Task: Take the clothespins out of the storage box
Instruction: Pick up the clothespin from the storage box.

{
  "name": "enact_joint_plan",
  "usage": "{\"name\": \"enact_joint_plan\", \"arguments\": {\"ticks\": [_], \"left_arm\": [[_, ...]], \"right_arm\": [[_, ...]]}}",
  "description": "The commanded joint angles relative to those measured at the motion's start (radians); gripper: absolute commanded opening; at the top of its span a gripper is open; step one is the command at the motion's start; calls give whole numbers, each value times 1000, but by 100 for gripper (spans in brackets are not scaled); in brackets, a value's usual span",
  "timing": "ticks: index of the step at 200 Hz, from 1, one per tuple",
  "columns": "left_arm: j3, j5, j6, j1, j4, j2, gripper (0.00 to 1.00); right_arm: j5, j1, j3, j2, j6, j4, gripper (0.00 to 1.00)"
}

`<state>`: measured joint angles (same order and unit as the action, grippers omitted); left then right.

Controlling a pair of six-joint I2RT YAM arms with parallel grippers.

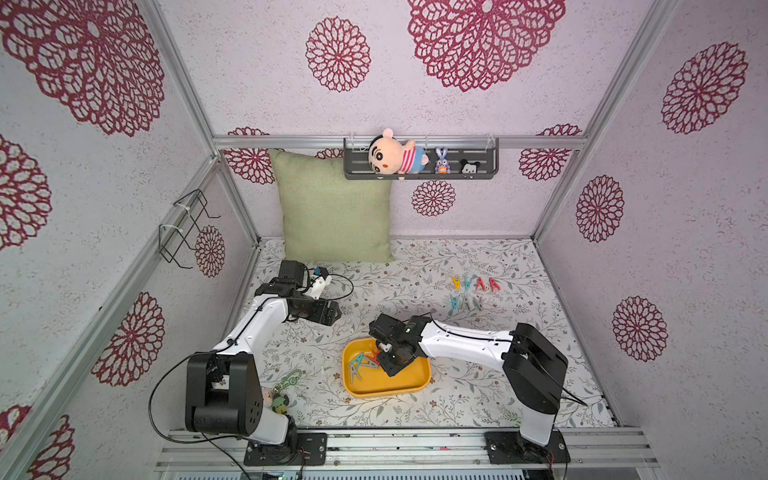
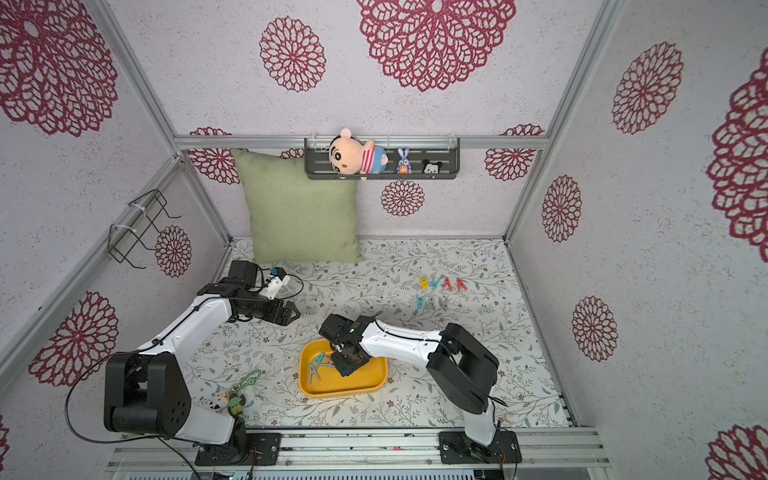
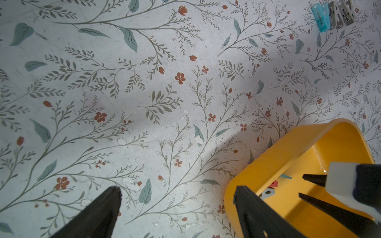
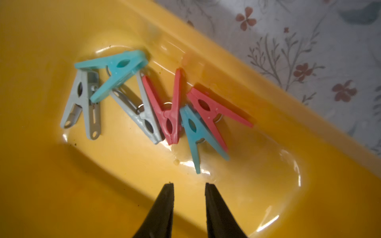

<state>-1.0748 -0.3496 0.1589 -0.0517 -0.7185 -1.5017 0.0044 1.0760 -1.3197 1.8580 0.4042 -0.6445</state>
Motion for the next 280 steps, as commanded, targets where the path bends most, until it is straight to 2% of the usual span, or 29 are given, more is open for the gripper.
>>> {"name": "enact_joint_plan", "arguments": {"ticks": [1, 142, 162, 185, 217, 280], "left_arm": [[6, -6, -6, 7, 16, 7, 94], [6, -16, -3, 7, 15, 10, 94], [6, -18, -4, 6, 14, 9, 94], [6, -20, -2, 6, 13, 9, 94], [6, -22, -3, 7, 13, 8, 94], [5, -23, -3, 6, 14, 5, 94]], "right_arm": [[13, 2, -18, 14, 24, 15, 31], [59, 3, -42, 115, -18, 28, 29], [60, 4, -36, 117, -18, 34, 24], [60, 3, -28, 105, -15, 31, 11], [69, 5, -24, 68, -7, 15, 2], [33, 13, -1, -59, -4, 3, 0]]}}
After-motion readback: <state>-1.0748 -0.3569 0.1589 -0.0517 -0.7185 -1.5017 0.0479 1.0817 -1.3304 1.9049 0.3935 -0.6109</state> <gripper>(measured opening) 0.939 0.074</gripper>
